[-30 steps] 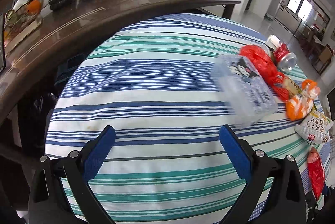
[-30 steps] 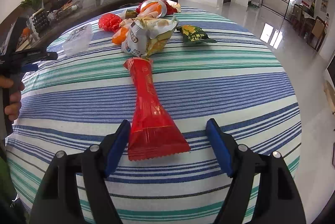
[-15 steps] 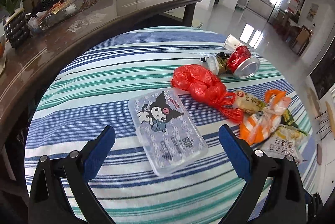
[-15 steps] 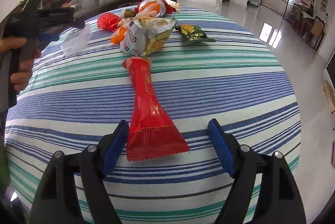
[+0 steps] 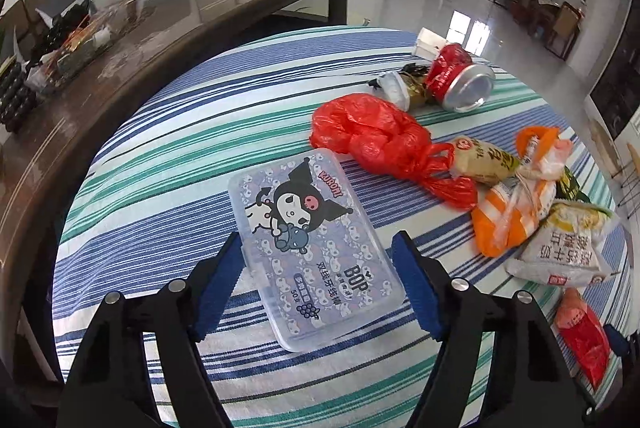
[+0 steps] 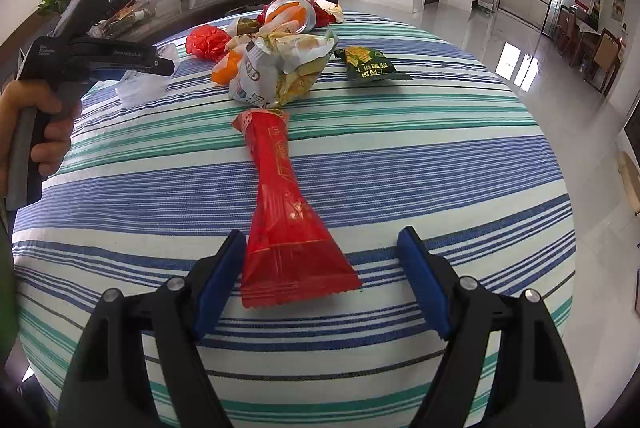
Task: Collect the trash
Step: 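Grasp the red snack bag with the right tool while the left tool grasps the clear cartoon box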
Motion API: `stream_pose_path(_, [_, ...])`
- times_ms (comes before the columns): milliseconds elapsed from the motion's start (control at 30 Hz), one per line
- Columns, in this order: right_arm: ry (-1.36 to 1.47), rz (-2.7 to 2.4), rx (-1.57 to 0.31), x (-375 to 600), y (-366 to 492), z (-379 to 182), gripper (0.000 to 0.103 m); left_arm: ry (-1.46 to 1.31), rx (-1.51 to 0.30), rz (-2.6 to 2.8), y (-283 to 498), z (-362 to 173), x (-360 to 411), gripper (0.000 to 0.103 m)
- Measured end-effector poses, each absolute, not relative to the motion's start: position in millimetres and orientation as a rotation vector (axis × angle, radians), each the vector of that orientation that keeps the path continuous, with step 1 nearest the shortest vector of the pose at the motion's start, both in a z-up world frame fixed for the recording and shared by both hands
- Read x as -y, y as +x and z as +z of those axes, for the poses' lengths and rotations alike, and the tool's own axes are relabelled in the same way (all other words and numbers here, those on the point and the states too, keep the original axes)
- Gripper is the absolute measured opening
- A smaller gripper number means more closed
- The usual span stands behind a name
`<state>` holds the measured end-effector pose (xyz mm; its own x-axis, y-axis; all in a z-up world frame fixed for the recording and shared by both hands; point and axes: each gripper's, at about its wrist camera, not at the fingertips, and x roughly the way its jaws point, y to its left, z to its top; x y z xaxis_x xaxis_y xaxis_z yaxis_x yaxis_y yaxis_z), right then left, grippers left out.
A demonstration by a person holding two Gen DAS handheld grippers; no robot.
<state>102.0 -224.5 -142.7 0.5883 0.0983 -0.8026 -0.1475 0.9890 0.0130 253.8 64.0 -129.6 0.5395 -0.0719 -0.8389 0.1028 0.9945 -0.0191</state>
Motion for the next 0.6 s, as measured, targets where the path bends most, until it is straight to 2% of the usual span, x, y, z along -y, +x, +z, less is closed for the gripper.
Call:
stream_pose_path(133, [-0.048,0.146,-0.932,226,102,-143,0.076,0.049,-1.008,-0.233,226,-127,-57,0.068])
stream_pose_path(400, [-0.044,0.183,-0.931,222,100,-142,0.076,0.143,-1.025,-0.446,141,-125,-44,0.068])
stream_pose_path(433, [-0.047,0.196,-0.944,222,100,-141,0.076,0.145,-1.025,-0.442,136,-126,-45,0.069])
stream_pose_path(533, [-0.035,0.248,-0.986,222,108,-130,0.076,0.153,-1.023,-0.429,131,-128,-45,0.083])
stream_pose_path(600, [-0.059,0.282,-1.001,218,117,-117,0.077,0.165,-1.023,-0.417,130,-129,-42,0.085])
